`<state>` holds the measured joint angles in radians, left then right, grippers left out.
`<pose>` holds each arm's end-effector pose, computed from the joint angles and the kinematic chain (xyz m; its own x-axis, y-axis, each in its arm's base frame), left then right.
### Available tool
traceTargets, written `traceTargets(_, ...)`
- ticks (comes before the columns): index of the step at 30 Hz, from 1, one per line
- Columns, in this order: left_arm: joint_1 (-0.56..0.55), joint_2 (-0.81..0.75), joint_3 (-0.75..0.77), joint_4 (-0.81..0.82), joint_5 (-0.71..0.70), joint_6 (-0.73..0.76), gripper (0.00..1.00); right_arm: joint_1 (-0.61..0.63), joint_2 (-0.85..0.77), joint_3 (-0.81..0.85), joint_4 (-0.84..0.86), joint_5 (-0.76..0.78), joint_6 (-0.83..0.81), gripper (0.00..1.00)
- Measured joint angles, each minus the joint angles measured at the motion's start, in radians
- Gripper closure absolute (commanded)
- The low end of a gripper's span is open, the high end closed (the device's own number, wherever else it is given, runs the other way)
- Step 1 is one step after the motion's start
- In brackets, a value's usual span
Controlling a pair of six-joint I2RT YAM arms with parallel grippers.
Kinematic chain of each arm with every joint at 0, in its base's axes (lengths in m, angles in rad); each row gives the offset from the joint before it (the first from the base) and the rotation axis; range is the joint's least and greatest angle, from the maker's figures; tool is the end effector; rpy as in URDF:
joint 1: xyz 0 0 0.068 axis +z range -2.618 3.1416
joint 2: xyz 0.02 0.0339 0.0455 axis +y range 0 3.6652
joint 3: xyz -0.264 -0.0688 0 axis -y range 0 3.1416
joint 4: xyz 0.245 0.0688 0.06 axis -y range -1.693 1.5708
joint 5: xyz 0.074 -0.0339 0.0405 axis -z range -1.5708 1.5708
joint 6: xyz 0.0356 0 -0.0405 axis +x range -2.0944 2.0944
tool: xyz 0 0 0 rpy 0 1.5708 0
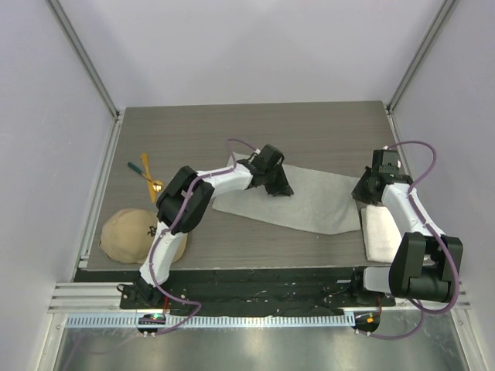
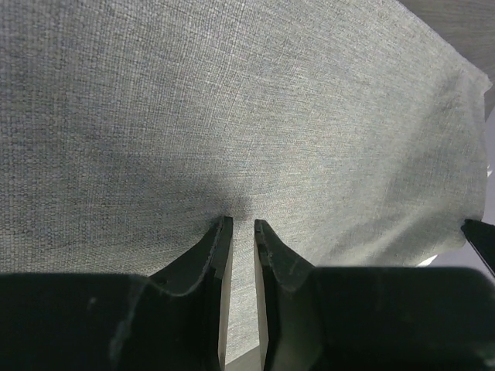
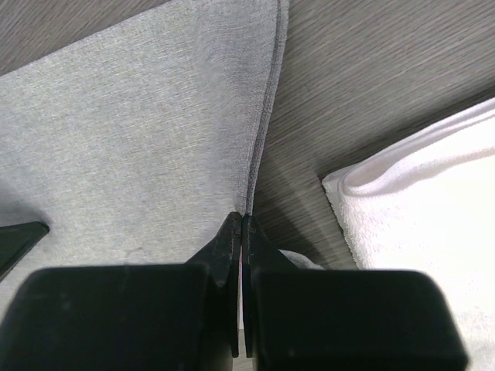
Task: Fold the napkin into a case and place the utensils inside
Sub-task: Pick up the rectangle-folded napkin from the center of the board, then fold the rectangle-folded napkin at the center of the board.
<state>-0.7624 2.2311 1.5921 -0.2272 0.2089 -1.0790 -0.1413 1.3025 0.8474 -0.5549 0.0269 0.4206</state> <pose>0.3455 -0.3402 0.1411 -0.9414 -0.2934 -0.1666 -0.1208 0.7541 -0.6456 0.2521 -0.0368 0.2215 -0.7021 0.5121 -0.4948 0.4838 0.8529 0.1964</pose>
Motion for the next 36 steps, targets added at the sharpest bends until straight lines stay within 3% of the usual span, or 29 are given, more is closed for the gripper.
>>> traceTargets(6,-0.013,0.004,0.063,-0.083,-0.031,0.03,0.77,0.046,-0.009,0.0,0.0,-0.003,0.0,0.99)
traceTargets(13,0.058,-0.071,0.116,-0.177,-0.033,0.117,0.74,0.292,0.014,0.098,-0.034,-0.003,0.062,0.99)
traceTargets(20,0.314,-0.459,-0.126,-0.28,-0.025,0.243,0.73,0.542,0.292,0.43,-0.003,-0.019,0.203,0.99)
traceTargets(25,0.444,-0.641,-0.237,-0.341,-0.026,0.344,0.73,0.678,0.512,0.597,0.043,-0.035,0.307,0.99)
traceTargets(36,0.501,-0.701,-0.394,-0.395,0.011,0.411,0.73,0.774,0.759,0.769,0.083,-0.056,0.39,0.99)
